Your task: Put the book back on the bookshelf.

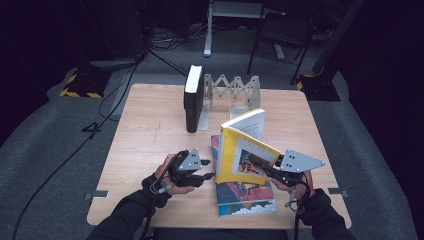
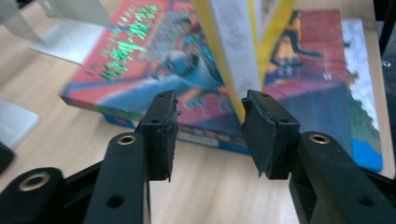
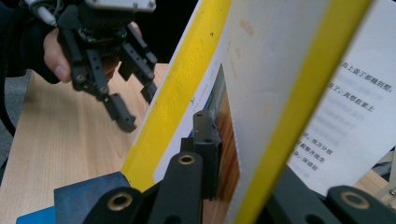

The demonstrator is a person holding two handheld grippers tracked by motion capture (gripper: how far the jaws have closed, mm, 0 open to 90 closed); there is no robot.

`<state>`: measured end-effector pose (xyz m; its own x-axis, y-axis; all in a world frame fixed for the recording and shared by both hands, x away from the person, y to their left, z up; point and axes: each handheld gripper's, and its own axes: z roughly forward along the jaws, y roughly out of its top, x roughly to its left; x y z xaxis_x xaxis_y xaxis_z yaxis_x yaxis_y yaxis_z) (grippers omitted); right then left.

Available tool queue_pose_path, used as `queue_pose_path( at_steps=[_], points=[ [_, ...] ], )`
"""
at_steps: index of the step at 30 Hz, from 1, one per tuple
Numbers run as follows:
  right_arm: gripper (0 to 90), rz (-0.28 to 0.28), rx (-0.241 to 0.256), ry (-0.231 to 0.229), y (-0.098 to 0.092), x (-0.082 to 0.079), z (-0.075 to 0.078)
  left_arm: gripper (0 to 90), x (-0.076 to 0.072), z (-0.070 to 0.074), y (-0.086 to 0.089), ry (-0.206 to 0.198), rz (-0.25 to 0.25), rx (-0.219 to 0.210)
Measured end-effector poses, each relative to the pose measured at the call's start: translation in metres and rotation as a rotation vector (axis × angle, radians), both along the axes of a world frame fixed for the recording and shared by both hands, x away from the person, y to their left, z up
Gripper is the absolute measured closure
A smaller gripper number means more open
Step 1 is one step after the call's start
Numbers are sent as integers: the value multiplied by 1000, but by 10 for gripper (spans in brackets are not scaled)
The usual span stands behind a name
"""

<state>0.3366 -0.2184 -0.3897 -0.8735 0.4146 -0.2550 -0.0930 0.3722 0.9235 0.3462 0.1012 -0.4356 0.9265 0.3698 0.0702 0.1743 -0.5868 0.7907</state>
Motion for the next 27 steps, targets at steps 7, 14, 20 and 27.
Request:
queue_pose_path(
  at_steps=[7,14,20,27],
  points=[
    [860,7,-5,-11,0,-5,0,445,1,-13,-18,43,3,-66],
    [857,12,-11,-15,1,-11,0,428,4,-17,-38,27,1,-126],
    [849,14,-18,-19,1,-16,0,530,6,-19,-46,11,-19,-151],
    [771,-50,-22,-19,-8,-19,-4,671,5,-17,-46,-8,-25,-133]
  ],
)
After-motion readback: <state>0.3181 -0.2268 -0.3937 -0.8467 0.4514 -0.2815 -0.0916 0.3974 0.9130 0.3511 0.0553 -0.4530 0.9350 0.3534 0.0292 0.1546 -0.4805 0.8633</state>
